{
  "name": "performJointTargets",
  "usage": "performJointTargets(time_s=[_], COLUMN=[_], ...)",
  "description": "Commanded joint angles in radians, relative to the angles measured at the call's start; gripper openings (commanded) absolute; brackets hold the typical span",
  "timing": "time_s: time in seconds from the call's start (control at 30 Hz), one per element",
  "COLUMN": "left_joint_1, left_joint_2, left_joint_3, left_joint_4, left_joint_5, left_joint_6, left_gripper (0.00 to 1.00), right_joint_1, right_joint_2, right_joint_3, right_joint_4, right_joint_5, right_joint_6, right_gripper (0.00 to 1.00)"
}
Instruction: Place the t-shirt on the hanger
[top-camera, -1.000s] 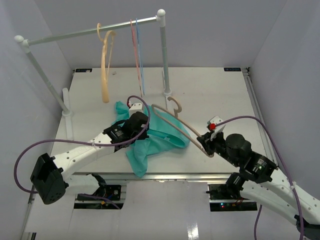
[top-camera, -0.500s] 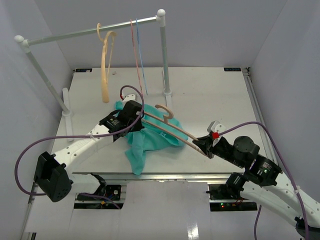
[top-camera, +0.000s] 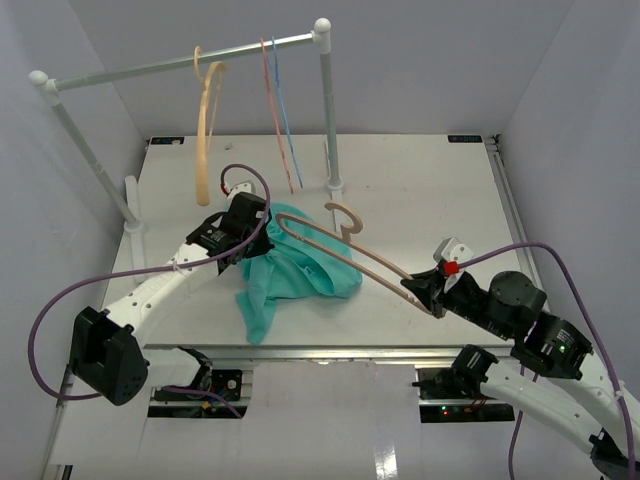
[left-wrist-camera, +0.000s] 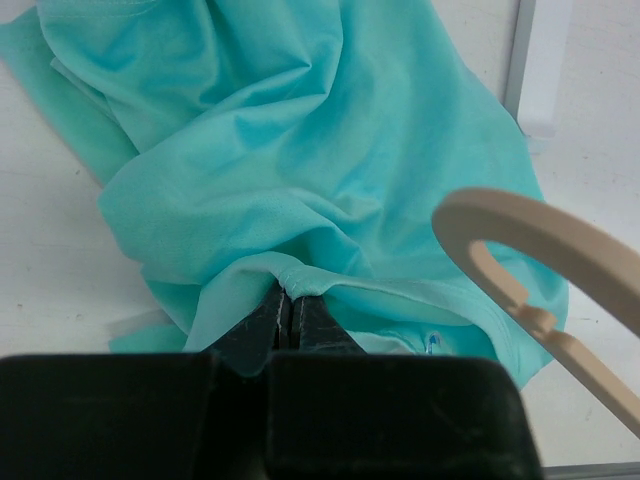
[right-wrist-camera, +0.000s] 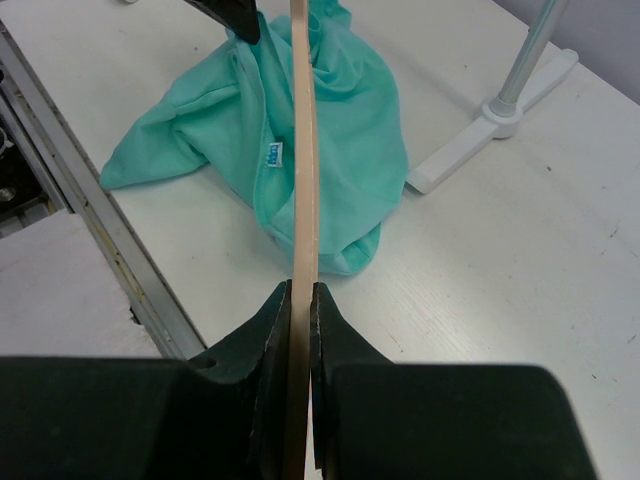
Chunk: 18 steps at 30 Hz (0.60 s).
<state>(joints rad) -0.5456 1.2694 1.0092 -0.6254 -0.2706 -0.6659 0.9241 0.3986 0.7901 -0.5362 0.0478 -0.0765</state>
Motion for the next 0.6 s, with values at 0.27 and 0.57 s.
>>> performJointTargets(time_s=[0.27, 0.57], left_joint_1=[0.016, 0.018], left_joint_2=[0.002, -0.001], left_joint_3=[0.070, 0.106], left_joint_4=[0.003, -0.016], left_joint_5=[0.034, 0.039], left_joint_6=[0.021, 0.038], left_gripper=[0.00, 0.00], right_joint_1=[0.002, 0.002], right_joint_2=[-0.010, -0.018], right_joint_3=[0.048, 0.046], right_joint_4=[-0.065, -0.078], right_joint_5=[-0.094, -0.113], right_joint_6=[-0.023, -0.028], right_gripper=[0.08, 0.08])
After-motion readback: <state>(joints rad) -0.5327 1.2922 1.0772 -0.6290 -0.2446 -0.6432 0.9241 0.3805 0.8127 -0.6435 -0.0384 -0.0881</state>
